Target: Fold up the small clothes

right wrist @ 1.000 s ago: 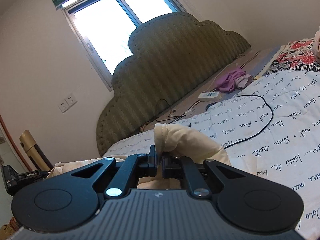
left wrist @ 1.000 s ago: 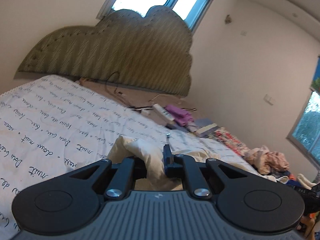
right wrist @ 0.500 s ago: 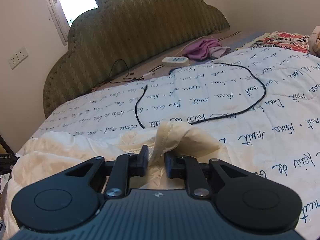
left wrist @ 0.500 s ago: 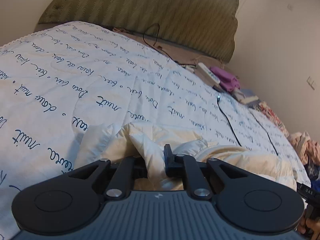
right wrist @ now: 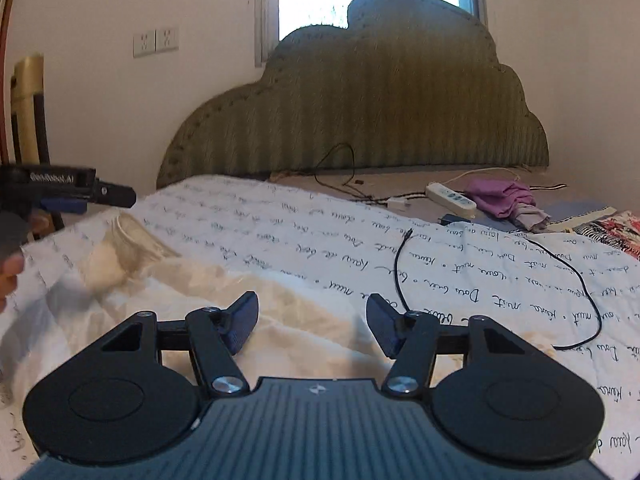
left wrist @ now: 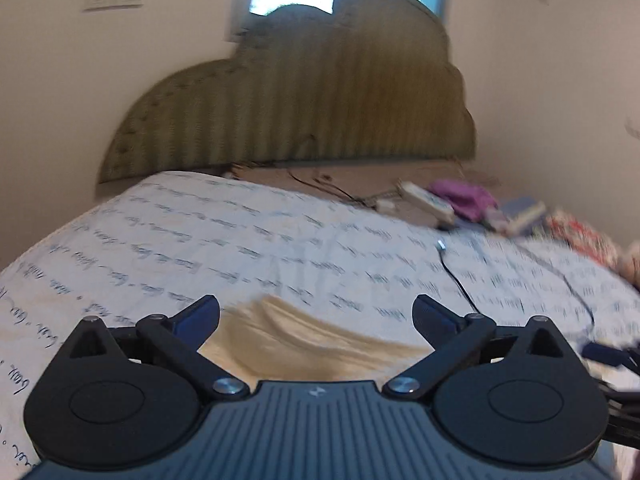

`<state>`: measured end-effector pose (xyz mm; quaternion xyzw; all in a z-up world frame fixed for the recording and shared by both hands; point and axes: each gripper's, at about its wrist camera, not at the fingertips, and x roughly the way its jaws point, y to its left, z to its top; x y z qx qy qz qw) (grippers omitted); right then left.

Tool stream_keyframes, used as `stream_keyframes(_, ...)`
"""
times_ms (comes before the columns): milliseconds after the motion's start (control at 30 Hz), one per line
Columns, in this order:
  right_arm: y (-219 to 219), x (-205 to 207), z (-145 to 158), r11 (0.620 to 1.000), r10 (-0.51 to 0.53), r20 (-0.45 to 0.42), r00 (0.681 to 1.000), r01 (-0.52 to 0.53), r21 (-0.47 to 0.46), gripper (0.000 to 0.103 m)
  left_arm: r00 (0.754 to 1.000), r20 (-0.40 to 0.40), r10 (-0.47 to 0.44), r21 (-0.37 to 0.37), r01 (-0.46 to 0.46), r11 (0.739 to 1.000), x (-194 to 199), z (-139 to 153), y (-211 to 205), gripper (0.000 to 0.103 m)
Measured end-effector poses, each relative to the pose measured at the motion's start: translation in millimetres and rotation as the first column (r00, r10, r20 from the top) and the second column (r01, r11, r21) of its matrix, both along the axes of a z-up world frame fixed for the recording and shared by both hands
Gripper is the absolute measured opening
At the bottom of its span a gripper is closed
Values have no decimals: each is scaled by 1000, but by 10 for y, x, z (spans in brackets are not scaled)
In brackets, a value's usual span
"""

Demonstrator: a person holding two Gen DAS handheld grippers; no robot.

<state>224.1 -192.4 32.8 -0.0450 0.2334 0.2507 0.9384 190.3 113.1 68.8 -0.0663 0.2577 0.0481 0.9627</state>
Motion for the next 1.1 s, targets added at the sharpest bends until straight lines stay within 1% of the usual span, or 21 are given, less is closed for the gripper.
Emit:
stream_keyframes(33, 74, 80, -61, 1000, -16, -19, 1000, 16, -21, 64, 1000, -18, -24, 27, 24, 999, 23, -52, -138, 103)
stream_keyframes(100, 148, 231, -186, 999, -38, -58, 998, 36, -26, 64, 998, -46, -45, 83, 48, 995, 81, -184, -361, 103)
stream_keyframes(167, 181, 313, -313, 998, -52, -82, 995, 49, -41, 64, 995, -85, -49, 145, 61, 988, 165, -376, -533, 103)
stream_keyframes(233, 188, 320, -429, 998, -60, -100, 993, 56, -40, 66, 991, -128, -36, 177, 59, 982, 262, -583, -610, 103)
stream_keyframes(300, 191, 325, -507, 997, -68, -110, 992, 64, -41, 67, 990, -141, -30, 146, 50, 988, 304, -740, -588, 103)
stream_keyframes(367, 191, 333, -560, 997, -73, -117, 990, 69, -37, 69, 991, -129, -20, 100, 33, 994, 304, -829, -532, 103)
stream_keyframes(400, 189, 346, -587, 997, -75, -123, 990, 72, -29, 70, 992, -127, -18, 90, 30, 996, 308, -855, -515, 103)
stream_keyframes(467, 181, 366, -634, 997, -79, -130, 988, 77, -19, 72, 992, -125, -18, 95, 30, 995, 309, -895, -510, 103)
stream_keyframes(633, 213, 434, -741, 996, -94, -126, 988, 92, -19, 75, 994, -103, -22, 139, 36, 990, 290, -992, -567, 103)
stream_keyframes(1100, 205, 431, -874, 992, -125, -110, 986, 125, -2, 77, 997, -74, -21, 135, 31, 990, 270, -1150, -566, 103)
